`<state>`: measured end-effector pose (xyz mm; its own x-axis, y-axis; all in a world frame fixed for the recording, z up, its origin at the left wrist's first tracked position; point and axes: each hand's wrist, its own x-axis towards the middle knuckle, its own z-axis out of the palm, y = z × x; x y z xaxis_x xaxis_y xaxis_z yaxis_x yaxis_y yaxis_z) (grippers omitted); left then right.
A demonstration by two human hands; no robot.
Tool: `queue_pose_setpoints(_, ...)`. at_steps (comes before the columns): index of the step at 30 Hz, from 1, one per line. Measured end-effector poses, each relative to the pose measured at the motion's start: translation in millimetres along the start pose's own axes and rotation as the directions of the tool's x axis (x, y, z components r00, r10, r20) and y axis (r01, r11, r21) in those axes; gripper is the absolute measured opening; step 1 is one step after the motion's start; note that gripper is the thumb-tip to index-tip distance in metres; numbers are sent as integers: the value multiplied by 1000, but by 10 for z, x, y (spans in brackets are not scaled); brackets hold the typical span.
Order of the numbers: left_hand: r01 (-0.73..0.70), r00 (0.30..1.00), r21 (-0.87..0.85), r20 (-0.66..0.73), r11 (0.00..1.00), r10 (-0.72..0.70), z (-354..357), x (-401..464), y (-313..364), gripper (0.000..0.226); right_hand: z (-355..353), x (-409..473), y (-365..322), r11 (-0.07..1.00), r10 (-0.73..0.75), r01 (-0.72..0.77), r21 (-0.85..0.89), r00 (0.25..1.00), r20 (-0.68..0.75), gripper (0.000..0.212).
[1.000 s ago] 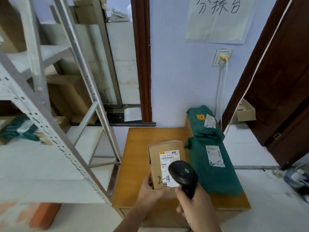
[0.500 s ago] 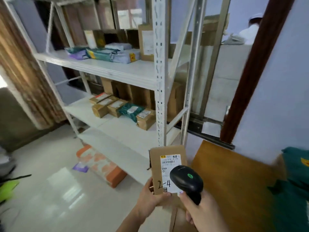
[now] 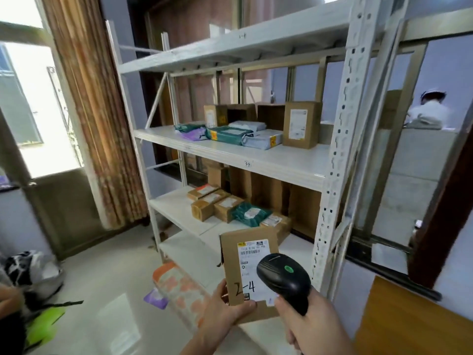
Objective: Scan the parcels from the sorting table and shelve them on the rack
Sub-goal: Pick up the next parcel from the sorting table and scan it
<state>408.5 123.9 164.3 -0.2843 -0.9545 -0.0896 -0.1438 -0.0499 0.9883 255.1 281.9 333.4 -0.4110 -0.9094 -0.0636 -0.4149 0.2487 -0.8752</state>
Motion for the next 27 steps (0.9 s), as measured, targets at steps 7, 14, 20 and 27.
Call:
queue_pose_setpoints(7,-68,997,-28,34,997,69,-553,428,504,92,325,325,-597,1000,7,-7,-3,1000,-21,17)
queue_pose_setpoints(14,-173,984,-36,31,984,174,-889,1104,1018,112,432,833,-1092,998,-58,58,-5,996,-65,24)
queue_pose_setpoints(20,-275,958,-41,68,961,277,-1040,1703,1662,107,276,1240,-1543,981,-182,189,48,976,-119,12)
queue_pose_setpoints(27,-387,911,-43,135,921,389,-1092,2439,2459,96,132,1701,-2091,951,-310,307,-48,926,-216,9)
